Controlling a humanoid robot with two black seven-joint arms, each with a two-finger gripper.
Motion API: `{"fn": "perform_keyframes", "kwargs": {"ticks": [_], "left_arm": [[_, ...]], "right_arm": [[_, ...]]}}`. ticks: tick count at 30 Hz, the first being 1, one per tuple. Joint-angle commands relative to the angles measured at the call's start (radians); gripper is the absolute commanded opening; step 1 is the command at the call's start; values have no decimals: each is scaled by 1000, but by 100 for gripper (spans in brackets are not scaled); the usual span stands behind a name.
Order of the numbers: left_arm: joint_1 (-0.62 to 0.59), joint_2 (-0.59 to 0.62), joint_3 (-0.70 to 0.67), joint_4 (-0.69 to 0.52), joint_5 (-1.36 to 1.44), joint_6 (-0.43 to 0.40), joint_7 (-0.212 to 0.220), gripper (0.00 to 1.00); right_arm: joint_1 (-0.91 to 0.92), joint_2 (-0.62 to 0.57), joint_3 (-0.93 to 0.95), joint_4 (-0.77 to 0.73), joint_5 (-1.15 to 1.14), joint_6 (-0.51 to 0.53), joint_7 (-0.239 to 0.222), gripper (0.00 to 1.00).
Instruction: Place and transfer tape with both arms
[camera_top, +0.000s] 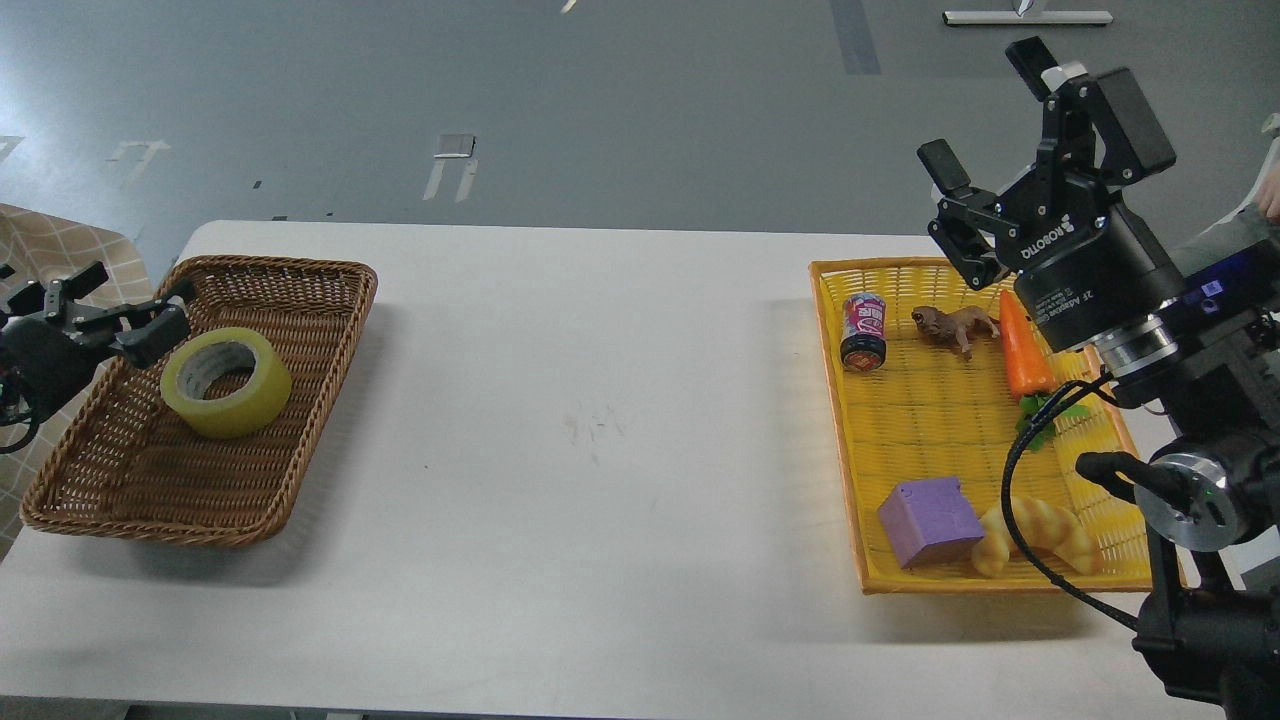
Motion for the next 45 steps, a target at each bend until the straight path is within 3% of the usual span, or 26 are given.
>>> {"fn": "perform_keyframes", "kwargs": {"ticks": [1, 3, 8, 12, 14, 21, 27, 32, 34, 37, 41, 45], "left_arm": [[-21, -42, -2, -14, -68, 2, 0, 98], [-44, -114, -4, -37, -163, 2, 0, 98], [-59, -136, -5, -66, -359, 2, 0, 98], [-81, -128, -9, -172, -510, -12, 0, 98], [-81, -124, -9, -280, -631, -12, 0, 98], [-114, -124, -19, -506, -702, -30, 0, 98], [-124, -113, -126, -736, -725, -168, 0, 98], [-125, -104, -238, -812, -745, -333, 13, 98], [-127, -116, -370, -836, -833, -488, 60, 98], [-128, -156, -444, -841, -973, -637, 93, 98], [-101, -225, -473, -842, -1061, -665, 117, 98], [22, -335, -580, -849, -1062, -666, 122, 98]], "right_arm": [[-8, 6, 10, 15, 5, -5, -1, 100], [-13, 34, 36, 18, 5, -11, 2, 100], [-16, 71, 83, 18, 10, -12, 14, 100], [-22, 71, 83, 13, 8, -12, 16, 100], [-54, 73, 85, 18, 8, -12, 16, 100], [-64, 81, 83, 18, 10, -9, 16, 100], [-71, 81, 80, 18, 10, -9, 16, 100], [-70, 81, 80, 12, 10, -8, 16, 100], [-67, 81, 82, 10, 10, -8, 16, 100], [-59, 81, 82, 10, 10, -8, 16, 100], [-54, 82, 70, 13, 10, -6, 16, 100], [-47, 82, 70, 10, 10, 0, 16, 100]]}}
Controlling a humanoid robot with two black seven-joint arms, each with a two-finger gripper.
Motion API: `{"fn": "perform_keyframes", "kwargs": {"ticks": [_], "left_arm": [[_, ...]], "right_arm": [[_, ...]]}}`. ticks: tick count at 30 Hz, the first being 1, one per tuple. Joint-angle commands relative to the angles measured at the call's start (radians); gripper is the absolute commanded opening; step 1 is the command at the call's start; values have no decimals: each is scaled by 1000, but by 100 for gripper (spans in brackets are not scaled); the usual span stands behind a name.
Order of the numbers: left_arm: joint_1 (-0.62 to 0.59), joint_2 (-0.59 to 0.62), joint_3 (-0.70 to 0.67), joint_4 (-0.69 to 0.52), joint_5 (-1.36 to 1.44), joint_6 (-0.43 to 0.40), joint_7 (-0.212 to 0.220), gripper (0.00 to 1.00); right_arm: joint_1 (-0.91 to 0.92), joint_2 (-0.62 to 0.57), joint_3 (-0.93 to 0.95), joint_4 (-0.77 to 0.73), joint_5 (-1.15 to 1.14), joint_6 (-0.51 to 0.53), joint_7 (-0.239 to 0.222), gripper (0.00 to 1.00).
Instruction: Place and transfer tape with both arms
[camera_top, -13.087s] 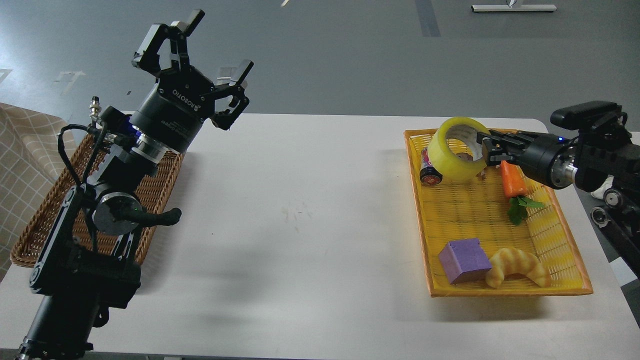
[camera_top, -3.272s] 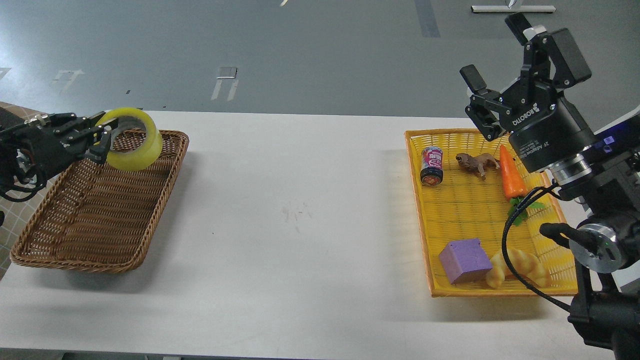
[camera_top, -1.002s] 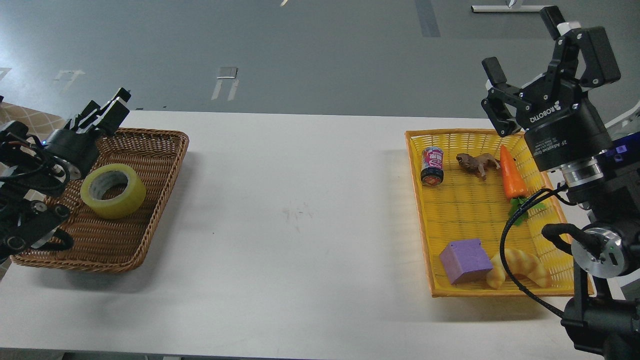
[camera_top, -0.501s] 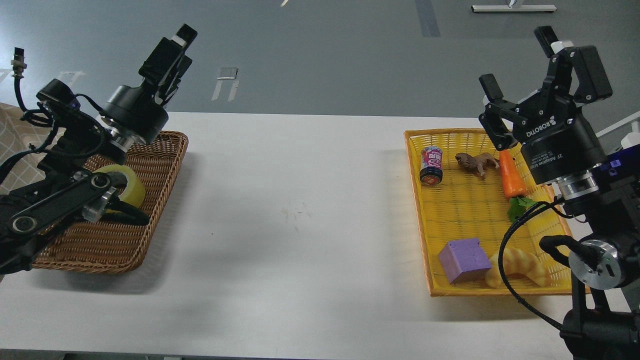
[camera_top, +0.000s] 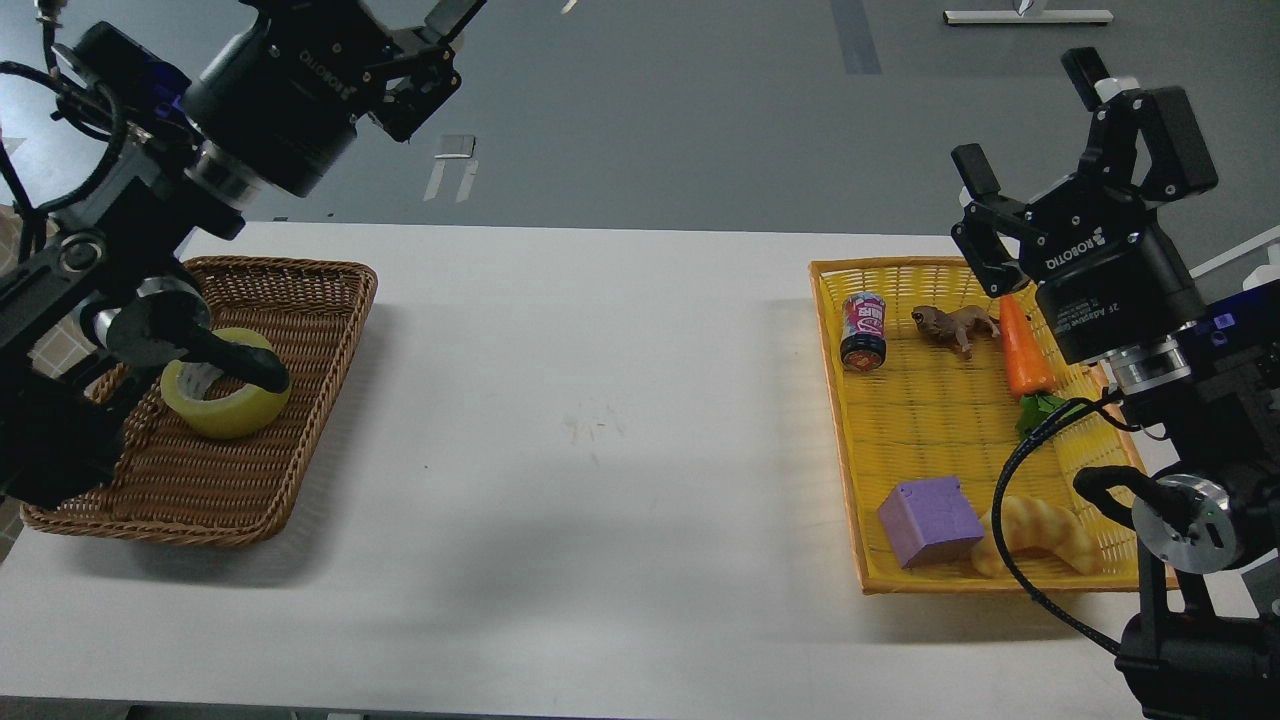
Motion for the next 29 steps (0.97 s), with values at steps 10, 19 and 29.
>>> {"fn": "perform_keyframes", "kwargs": {"ticks": [10, 19, 29], "left_arm": [[208, -159, -146, -101, -1, -1, 104, 98], [252, -193, -158, -103, 8, -4, 105, 98], [337, -310, -236, -123, 19, 5, 108, 98]], "right_arm": [[21, 0, -7, 0, 0, 74, 1, 100], [50, 0, -1, -2, 0, 114, 1, 100], [47, 0, -4, -5, -2, 112, 1, 100]]}}
